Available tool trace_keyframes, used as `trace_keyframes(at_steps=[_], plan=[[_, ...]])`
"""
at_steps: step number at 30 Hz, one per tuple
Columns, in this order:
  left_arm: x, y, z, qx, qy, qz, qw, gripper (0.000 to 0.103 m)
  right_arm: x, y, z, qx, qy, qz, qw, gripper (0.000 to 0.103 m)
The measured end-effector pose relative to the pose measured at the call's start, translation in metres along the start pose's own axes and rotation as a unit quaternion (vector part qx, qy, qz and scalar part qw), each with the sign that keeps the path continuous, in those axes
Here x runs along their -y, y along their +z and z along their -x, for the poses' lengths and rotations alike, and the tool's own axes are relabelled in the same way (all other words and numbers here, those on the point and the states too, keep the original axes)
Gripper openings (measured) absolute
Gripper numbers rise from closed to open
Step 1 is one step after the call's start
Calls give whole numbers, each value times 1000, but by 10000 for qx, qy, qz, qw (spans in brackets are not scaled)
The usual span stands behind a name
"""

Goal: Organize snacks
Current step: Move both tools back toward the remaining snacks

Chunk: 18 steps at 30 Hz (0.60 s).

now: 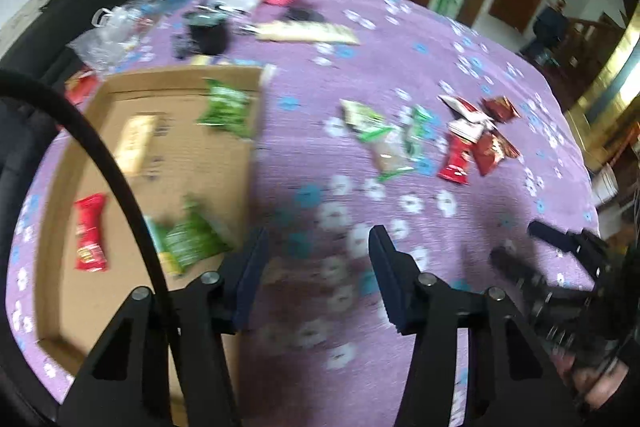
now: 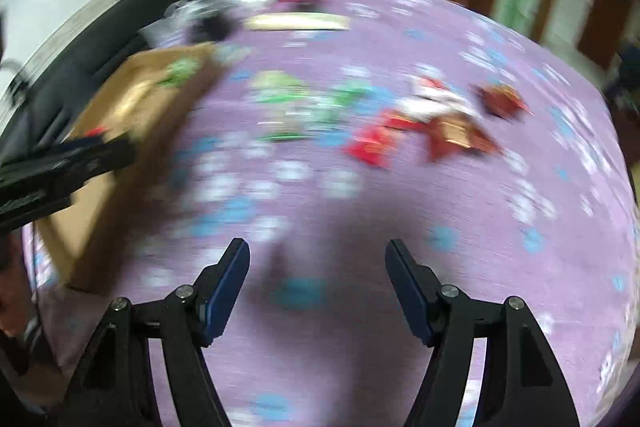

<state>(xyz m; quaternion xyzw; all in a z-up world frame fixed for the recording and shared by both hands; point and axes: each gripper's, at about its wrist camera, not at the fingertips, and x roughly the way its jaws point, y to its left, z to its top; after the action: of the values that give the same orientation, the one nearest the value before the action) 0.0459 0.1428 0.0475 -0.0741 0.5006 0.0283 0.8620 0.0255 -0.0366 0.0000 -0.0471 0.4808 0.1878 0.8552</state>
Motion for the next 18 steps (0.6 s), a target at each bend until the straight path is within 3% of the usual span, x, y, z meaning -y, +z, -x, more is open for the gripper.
trace_keyframes(at_steps=[7, 14, 18], plan=[[36, 23, -21, -95, 150, -86, 9998, 54, 73, 35, -15, 171, -192, -302, 9992, 78], [41, 35, -39, -231, 315, -9, 9992, 54, 79, 71, -59, 20, -98, 99, 9999, 78], [39, 38, -50, -320, 379, 61, 9988, 54, 72, 75, -74, -8, -142, 334, 9993, 77]])
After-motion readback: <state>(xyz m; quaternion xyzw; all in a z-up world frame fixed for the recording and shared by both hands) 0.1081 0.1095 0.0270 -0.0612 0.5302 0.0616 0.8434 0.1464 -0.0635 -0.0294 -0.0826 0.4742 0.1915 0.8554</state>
